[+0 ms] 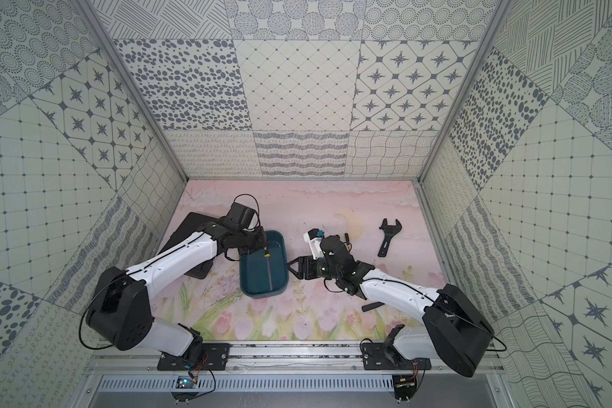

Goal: Take the file tool out of the storage box
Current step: Pick up the file tool from the storage box.

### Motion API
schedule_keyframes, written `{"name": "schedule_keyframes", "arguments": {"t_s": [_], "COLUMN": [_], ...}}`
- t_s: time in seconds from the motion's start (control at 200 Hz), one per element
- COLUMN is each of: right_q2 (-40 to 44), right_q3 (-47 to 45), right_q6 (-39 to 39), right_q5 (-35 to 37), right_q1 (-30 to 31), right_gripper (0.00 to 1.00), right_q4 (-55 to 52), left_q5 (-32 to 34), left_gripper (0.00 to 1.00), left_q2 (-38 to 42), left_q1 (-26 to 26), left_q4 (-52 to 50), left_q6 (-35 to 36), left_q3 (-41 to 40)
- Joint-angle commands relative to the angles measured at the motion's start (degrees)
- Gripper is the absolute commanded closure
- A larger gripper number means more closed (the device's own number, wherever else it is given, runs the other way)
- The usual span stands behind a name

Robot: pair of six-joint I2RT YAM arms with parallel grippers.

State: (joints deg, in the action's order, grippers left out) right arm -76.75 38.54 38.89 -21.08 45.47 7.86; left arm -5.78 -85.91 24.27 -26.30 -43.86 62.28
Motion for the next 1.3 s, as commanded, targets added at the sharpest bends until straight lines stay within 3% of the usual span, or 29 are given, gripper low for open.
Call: {"name": "schedule_keyframes", "arguments": {"t_s": [0.0, 0.18, 0.325, 1.296], "right_q2": [-2.8, -5.1, -6.2, -6.0], "right_q3": [2.6, 2.8, 3.2, 3.6], "right_q6": [1.8, 4.2, 5.1, 5.3], "right_q5": [-0.8, -2.1, -2.6, -4.0], "right_q1": [1.7, 2.7, 3.5, 6.2], "right_gripper": [0.38, 0.59, 0.66, 0.83], "right_q4": [6.2, 10.2, 11.4, 10.1], "left_q5": [-4.9, -5.7, -5.9, -4.8], "left_gripper": [0.97, 0.97, 0.97, 0.98], "left_q2": [2.9, 5.3, 6.3, 5.6], "left_q1": [0.0, 0.0, -0.1, -0.1], "left_q4": [3.7, 4.5, 5.5, 4.8], "left_q6": [-4.3, -5.6, -6.1, -4.3], "left_q3": [-0.7, -1.8, -2.5, -1.1]}}
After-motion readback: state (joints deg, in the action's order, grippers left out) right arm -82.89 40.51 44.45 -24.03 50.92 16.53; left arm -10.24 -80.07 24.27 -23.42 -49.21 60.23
